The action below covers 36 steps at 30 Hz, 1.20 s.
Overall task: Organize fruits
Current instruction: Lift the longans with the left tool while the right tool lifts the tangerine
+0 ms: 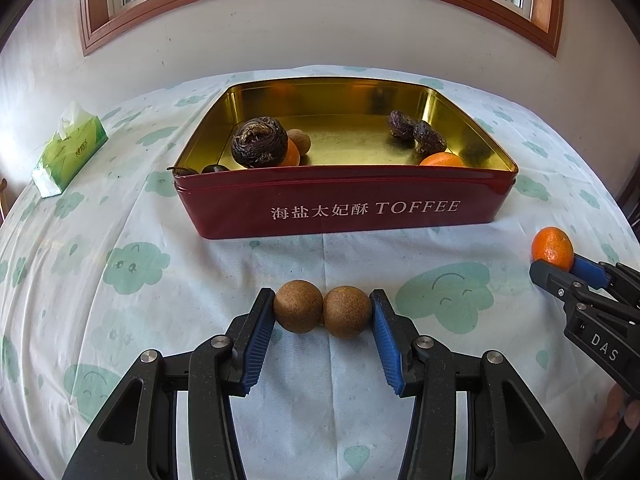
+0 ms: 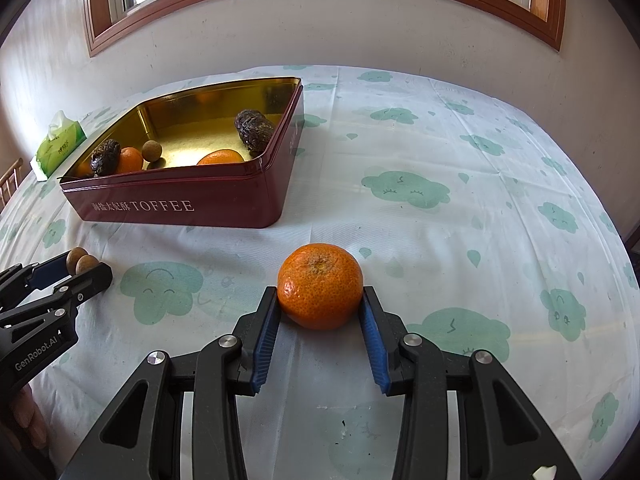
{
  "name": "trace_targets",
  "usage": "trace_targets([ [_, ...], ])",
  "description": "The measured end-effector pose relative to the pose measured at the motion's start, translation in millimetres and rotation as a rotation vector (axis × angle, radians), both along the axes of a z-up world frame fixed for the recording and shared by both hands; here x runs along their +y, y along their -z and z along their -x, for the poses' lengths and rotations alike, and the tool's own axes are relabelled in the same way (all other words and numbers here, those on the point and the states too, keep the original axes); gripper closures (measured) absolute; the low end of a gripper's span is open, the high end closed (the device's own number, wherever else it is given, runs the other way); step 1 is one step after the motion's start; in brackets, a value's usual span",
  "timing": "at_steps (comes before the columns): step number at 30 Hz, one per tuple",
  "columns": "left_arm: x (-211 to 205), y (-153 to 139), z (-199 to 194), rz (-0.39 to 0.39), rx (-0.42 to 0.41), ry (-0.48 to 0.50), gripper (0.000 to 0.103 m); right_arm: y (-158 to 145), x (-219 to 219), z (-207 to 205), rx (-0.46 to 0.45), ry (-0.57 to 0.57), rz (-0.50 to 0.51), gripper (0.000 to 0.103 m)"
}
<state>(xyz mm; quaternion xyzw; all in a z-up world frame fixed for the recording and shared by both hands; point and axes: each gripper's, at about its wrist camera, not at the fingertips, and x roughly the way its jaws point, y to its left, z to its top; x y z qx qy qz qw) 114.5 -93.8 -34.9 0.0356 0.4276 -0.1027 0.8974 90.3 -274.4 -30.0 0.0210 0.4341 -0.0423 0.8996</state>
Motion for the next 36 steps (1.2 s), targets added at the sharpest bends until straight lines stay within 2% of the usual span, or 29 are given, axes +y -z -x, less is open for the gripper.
trace_targets([
  [25,-1.0,0.0,0.9,-0.002,0.0,0.013,0.054,-1.8,-0.1,-0.4,0.008,0.009,0.003,0.067],
  [36,5.4,-4.8,0.0,0.034,0.036,0.033,0.054,-12.5,0.5,-2.4,0.0,0.004,-0.012,0.067],
])
